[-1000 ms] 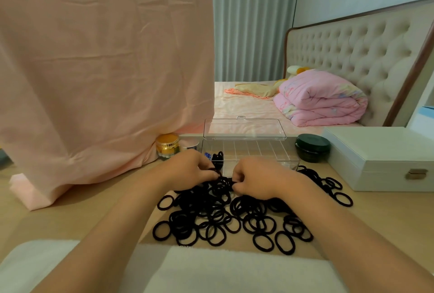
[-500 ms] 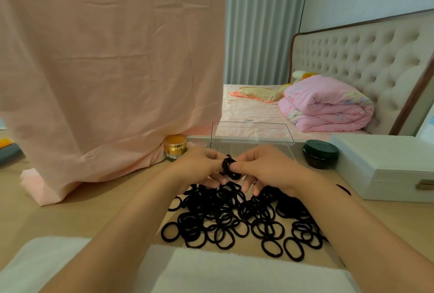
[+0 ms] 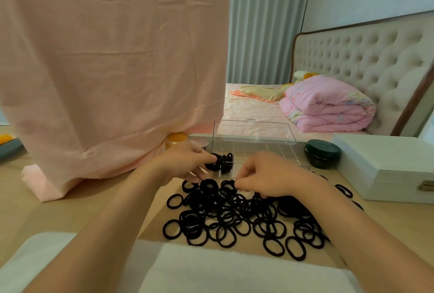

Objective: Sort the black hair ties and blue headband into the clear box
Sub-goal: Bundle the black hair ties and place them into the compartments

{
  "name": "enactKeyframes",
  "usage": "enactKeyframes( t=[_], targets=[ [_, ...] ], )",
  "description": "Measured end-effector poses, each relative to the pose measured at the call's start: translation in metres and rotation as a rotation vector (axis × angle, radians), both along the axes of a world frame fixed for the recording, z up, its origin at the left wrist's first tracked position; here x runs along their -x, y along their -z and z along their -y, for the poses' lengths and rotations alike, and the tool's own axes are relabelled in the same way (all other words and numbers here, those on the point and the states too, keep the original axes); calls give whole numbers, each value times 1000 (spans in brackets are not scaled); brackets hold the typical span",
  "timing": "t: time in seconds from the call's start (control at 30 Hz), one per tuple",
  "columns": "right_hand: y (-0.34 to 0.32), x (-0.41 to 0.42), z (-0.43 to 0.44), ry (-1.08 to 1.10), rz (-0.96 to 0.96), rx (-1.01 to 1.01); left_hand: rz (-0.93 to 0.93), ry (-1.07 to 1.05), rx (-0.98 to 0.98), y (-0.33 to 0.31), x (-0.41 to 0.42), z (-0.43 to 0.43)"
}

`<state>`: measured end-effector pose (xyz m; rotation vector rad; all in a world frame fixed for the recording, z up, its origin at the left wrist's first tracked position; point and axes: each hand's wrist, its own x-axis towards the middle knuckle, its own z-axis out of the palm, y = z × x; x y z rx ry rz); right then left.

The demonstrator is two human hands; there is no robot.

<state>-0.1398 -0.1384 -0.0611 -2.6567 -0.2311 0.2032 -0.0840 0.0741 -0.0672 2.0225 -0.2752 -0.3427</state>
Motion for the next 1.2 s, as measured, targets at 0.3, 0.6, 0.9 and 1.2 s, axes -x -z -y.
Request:
enactKeyframes(
  t=[0.3, 0.6, 0.9, 1.2],
  targets=[
    [12, 2, -11, -76, -34, 187, 76, 112, -140, 1, 0, -3],
    [-11, 10, -4, -159, -231, -654, 78, 163, -65, 7, -1, 6],
    [3, 0, -7, 184, -98, -638, -263, 261, 326, 11, 2, 10],
    [-4, 0, -5, 229, 25, -503, -174, 106, 219, 12, 1, 10]
  ],
)
